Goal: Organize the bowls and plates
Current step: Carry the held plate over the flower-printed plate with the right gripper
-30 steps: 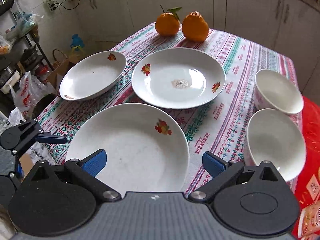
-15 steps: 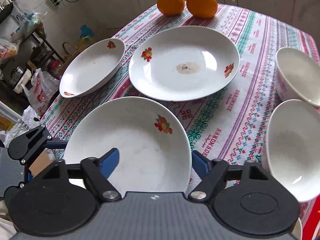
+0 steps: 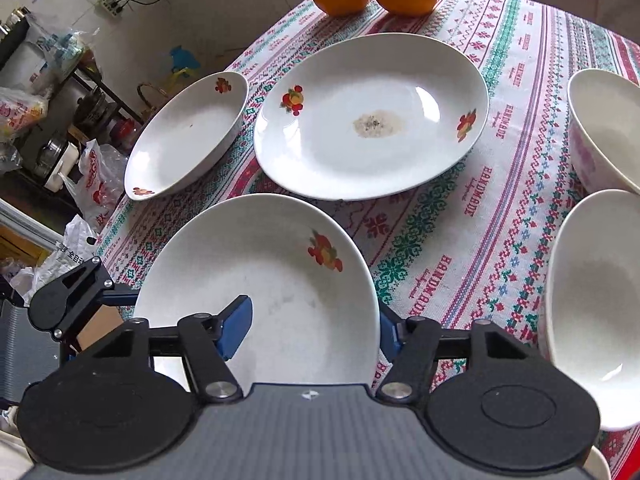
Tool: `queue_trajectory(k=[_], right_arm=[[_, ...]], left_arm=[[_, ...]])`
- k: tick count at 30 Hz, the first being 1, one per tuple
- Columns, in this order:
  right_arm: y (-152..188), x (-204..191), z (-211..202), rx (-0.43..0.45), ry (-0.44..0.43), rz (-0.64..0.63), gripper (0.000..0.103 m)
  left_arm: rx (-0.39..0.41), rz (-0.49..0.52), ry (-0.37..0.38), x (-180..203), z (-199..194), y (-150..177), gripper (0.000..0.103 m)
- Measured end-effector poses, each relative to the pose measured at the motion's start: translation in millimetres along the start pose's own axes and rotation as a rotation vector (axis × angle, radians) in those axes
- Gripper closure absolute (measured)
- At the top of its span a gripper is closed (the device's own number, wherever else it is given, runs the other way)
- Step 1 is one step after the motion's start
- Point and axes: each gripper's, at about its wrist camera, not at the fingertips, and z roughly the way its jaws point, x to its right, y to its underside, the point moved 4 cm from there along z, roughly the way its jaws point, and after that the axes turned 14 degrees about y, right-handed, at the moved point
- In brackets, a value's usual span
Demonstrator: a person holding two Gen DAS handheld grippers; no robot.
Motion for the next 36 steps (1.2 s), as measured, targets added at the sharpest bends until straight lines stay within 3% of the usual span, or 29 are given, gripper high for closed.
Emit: queue_trajectory(k=[10,18,36], right_arm=[[0,2,-1,-0.037,-0.041,0.044,0.033],[-6,19,4,-0.06,-0.154,0.162,0.033],[-10,3,-5,-0.034,-0.163,0.121,0.033]], left_arm=[[-0.016,0.01,-0.005,0,-4,2,0.002],[-0.023,0.011,0.01,-4,-3,1,0.002],[-0.046,0.02,0.002,-5,-14,-2,0.002]])
